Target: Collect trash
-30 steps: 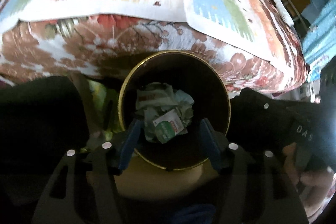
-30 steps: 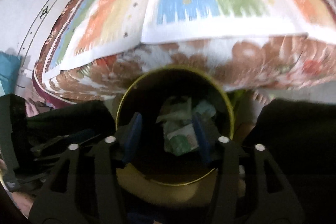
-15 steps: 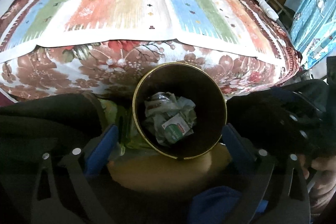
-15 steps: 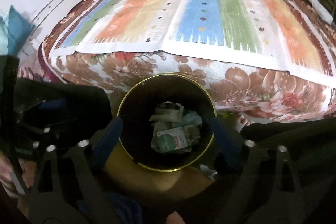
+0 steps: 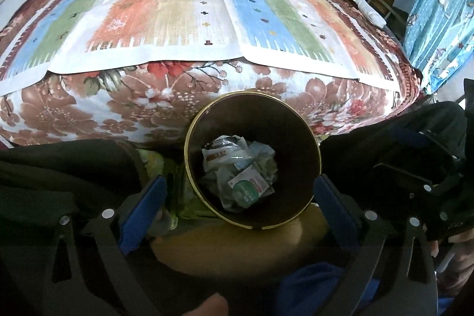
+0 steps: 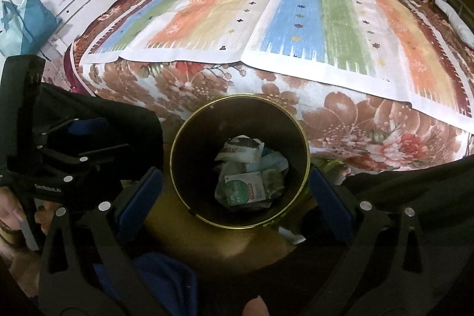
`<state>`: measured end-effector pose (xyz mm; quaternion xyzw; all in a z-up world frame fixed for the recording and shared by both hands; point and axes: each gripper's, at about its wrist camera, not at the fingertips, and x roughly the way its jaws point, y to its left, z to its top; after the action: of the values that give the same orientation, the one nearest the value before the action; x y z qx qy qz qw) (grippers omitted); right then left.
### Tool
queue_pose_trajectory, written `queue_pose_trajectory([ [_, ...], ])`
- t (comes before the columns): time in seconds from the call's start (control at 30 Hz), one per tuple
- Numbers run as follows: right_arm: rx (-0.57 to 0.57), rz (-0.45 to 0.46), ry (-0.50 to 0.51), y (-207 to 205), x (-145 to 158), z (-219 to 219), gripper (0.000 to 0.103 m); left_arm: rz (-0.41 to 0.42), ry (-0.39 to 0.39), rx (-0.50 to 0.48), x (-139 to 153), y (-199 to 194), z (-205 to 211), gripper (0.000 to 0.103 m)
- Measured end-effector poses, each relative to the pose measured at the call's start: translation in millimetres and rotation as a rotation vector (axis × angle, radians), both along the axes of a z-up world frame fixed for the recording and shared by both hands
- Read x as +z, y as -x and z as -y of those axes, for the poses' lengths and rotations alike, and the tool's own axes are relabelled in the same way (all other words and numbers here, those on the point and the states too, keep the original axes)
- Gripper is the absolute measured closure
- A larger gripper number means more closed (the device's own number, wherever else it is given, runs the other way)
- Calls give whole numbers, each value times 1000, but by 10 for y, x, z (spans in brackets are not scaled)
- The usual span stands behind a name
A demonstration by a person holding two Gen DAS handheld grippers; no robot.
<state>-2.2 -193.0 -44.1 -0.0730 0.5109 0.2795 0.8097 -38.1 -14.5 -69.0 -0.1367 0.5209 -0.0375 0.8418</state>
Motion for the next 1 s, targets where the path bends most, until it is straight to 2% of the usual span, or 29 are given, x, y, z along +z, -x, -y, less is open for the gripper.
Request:
queue_pose_trajectory([
  [0.83,-16,-87,-60,-164,-196,-38,9,5,1,44,-11,-4,-117,6],
  [1.0,-13,-71,-40,-136,-199,-71,9,7,2,43,-21,-7,-120,6],
])
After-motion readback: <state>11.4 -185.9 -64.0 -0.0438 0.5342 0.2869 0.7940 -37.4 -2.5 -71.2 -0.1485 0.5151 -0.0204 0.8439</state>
